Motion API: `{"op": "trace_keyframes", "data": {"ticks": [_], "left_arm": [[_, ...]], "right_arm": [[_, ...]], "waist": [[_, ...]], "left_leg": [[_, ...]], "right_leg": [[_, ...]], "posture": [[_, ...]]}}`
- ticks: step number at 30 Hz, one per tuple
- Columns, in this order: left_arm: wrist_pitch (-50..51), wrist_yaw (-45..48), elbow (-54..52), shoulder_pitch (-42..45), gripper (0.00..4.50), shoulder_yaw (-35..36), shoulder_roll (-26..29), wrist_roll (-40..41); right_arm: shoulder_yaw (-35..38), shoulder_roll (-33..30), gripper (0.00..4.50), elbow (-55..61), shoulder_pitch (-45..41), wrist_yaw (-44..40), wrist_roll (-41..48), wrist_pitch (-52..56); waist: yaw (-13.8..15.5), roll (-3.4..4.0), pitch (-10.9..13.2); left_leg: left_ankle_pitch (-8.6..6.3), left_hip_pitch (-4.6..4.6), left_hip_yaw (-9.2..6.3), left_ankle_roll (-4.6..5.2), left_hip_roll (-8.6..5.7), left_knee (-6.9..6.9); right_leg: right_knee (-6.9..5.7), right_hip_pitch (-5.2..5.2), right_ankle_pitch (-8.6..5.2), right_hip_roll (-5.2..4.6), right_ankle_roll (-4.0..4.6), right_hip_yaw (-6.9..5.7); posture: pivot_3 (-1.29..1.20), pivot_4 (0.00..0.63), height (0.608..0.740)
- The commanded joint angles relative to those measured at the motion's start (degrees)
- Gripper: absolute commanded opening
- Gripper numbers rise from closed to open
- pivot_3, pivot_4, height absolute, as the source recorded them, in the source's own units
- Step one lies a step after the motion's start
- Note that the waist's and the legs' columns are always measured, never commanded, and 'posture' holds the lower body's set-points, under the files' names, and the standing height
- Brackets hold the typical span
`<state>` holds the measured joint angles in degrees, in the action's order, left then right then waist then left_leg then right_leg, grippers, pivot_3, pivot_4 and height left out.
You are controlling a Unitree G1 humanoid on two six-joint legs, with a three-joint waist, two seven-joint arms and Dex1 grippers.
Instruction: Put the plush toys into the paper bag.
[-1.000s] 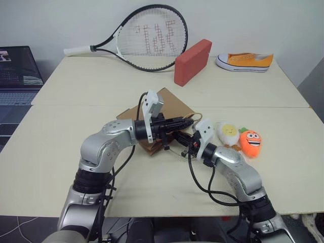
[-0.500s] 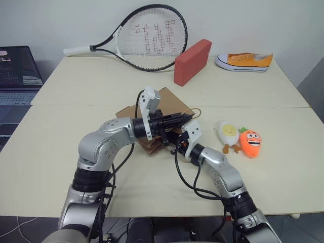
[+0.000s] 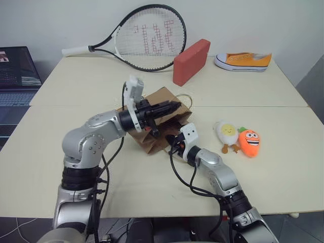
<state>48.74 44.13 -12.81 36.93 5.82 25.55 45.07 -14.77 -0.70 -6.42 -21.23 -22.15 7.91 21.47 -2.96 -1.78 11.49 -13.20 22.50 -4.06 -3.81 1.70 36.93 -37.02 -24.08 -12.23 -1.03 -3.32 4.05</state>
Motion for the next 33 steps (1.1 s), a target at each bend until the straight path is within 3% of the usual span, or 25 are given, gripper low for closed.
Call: {"op": "trace_keyframes", "data": {"ticks": [1,8,15,21,33], "left_arm": [[-0.7,-1.0,-1.4,4.4,0.00,3.5,2.1,1.6],[-5.0,-1.2,2.6,12.0,0.00,5.0,5.3,-1.2],[-8.8,-0.4,4.9,13.8,0.00,4.3,5.8,-3.6],[-10.0,1.9,3.4,10.5,0.00,1.7,6.0,-5.2],[-5.8,4.5,-2.7,4.5,0.00,0.6,5.9,0.1]], "right_arm": [[-0.1,0.2,0.09,0.4,0.1,0.6,-0.7,1.3],[-0.5,0.1,0.09,0.0,0.1,0.7,-1.5,2.2],[-0.5,0.3,0.09,0.1,0.3,0.6,-2.4,2.5],[-0.1,0.9,0.09,0.5,0.1,0.8,-2.7,2.3],[0.4,-0.3,0.09,8.7,1.4,-0.5,-1.0,2.7]], "waist": [[0.0,0.00,0.0],[-0.1,-0.01,0.0],[-0.2,-0.01,0.0],[-0.3,-0.01,0.0],[-0.3,-0.01,0.0]], "left_leg": [[0.00,0.00,-0.01,0.00,0.00,0.01],[0.00,-0.01,-0.01,0.00,0.00,0.00],[0.00,-0.01,-0.01,0.00,0.00,-0.02],[0.00,-0.01,-0.01,0.00,0.00,-0.02],[0.00,0.13,-0.05,0.00,0.00,-0.04]], "right_leg": [[0.00,0.01,0.00,0.00,0.00,0.00],[0.01,0.01,0.00,0.01,0.00,-0.01],[0.01,0.00,0.00,0.01,-0.01,-0.01],[0.01,0.01,0.01,0.01,-0.01,0.00],[0.00,-0.11,0.01,0.01,-0.03,-0.03]], "posture": [[0.00,0.150,0.740],[0.00,0.150,0.740],[0.00,0.150,0.740],[0.00,0.150,0.740],[0.00,0.150,0.740]]}}
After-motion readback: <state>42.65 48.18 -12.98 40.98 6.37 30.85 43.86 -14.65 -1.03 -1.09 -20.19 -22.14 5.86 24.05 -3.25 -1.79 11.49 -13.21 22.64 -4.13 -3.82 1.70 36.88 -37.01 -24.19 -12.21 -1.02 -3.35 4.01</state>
